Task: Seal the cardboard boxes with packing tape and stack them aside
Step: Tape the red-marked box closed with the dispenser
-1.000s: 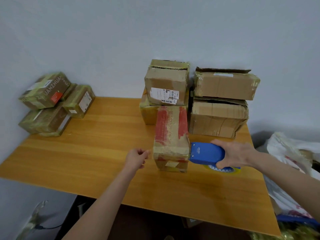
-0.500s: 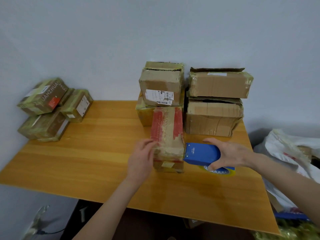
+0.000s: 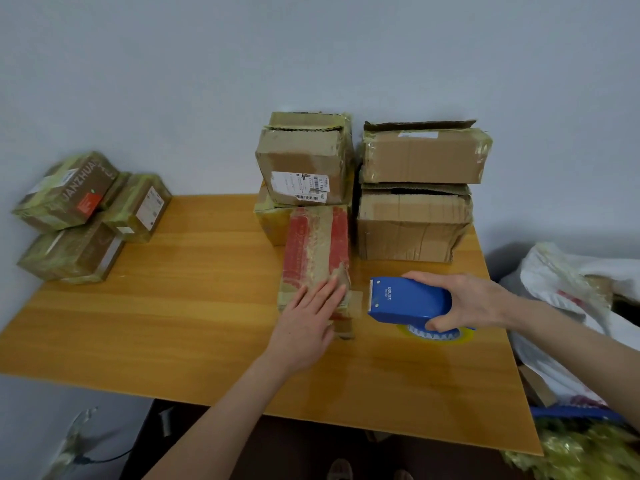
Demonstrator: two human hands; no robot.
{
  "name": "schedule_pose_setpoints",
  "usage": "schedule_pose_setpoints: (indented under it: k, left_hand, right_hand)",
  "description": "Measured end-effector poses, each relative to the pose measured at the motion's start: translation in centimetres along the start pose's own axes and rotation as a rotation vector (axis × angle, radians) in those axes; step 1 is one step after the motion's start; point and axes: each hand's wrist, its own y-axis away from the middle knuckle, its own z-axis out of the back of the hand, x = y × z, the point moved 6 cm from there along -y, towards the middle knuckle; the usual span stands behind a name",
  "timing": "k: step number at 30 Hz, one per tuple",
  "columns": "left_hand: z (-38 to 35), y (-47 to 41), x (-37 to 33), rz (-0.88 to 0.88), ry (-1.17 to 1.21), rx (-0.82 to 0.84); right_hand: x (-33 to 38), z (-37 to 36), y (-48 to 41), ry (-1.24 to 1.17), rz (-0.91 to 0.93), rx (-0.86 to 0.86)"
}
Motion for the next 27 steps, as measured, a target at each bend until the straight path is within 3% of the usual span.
schedule_pose_setpoints:
  k: [9,22,24,27]
  left_hand:
    - [0.2,0.1,-0.1,0.006,-0.007,-0.004]
    - [0.3,0.2,-0.2,-0.008,0.042,0.006]
    - [0.5,0.1,-0.2,-0.005,0.052,-0.002]
    - [0.5,0.0,-0.1,-0.003,0.052,-0.005]
  right_hand:
    - [2.3,-1.3,-1.7,0.274,-0.03,0.03]
    - [2.4,-1.5,-4.8,0.302,-0.198,0.181]
    - [1.4,-1.6,-4.6,0.214,-0.254,0.153]
    - [-0.3,-1.9,-4.5,-0.198,-0.324,0.036]
